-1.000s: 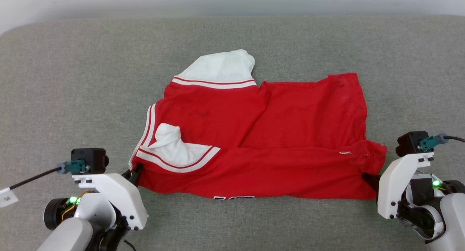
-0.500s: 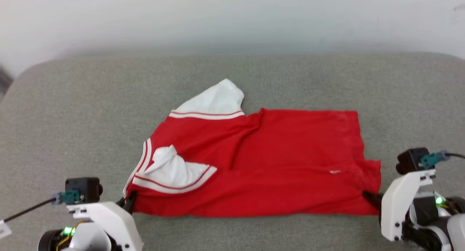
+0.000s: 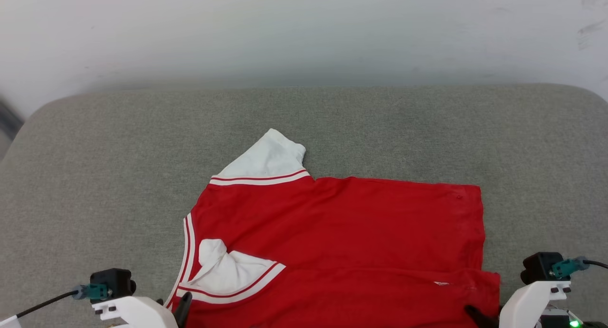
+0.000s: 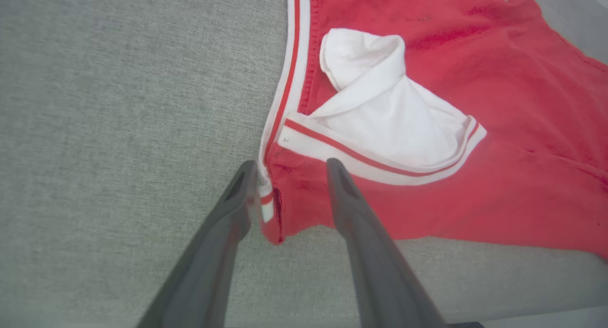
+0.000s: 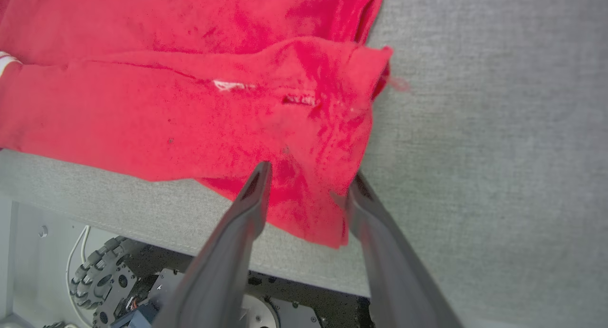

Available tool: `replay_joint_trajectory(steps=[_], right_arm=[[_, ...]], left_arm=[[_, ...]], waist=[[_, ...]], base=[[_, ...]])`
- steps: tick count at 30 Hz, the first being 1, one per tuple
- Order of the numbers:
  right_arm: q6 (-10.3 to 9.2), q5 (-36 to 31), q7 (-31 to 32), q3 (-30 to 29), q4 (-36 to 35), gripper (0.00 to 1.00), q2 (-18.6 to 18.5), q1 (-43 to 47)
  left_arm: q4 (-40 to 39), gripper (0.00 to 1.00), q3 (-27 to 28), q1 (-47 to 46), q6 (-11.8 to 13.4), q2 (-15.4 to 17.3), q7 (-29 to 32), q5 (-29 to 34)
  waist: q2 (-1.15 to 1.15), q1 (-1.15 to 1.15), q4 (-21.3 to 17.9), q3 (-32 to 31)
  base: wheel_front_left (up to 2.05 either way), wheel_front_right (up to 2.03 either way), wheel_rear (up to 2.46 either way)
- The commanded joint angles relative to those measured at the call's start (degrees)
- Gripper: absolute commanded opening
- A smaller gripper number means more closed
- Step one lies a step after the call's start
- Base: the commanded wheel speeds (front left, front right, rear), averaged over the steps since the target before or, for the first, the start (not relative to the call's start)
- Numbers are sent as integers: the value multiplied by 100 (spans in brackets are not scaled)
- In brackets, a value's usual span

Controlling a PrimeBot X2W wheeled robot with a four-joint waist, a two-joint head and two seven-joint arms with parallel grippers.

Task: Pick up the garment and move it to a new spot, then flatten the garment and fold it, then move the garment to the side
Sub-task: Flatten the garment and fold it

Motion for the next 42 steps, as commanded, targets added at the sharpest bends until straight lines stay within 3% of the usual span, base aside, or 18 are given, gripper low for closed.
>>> replay_joint_trajectory(steps=[1,6,11,18,22,26,33,42], right_arm=[[-3,-51,-313,38,-45,100,0,-11],[-4,-402,-1620,68,-173,100,-69,-190],[-4,-700,-2778,-35,-237,100,97,-578],[-4,-869,-3862,69,-425,100,249,-1200],[-4,-948,-4402,204,-563,100,330,-1551],[-4,-970,-4705,400,-695,100,358,-1804],[-4,-945,-4852,607,-743,100,422,-2034],[-4,-763,-4866,807,-431,100,520,-2062]], left_arm=[[82,100,42,-161,-60,-41,-142,58],[215,100,155,-517,-152,-38,-610,317],[203,100,252,-1174,-209,19,-1017,686],[259,100,285,-2261,-277,43,-1032,982],[494,100,216,-2989,-461,62,-797,1022],[852,100,185,-3645,-705,148,-275,856],[1539,100,-32,-4708,-1054,432,1173,581],[2298,100,-375,-5312,-1019,774,3081,317]], waist=[[0,0,-43,6],[0,0,-224,14],[0,0,-472,365],[0,0,-790,1116],[0,0,-1003,1524],[0,0,-1237,1846],[0,0,-1597,2248],[0,0,-1974,2630]], base=[[0,0,0],[0,0,0],[0,0,0],[0,0,0],[0,0,0],[0,0,0],[0,0,0],[0,0,0]])
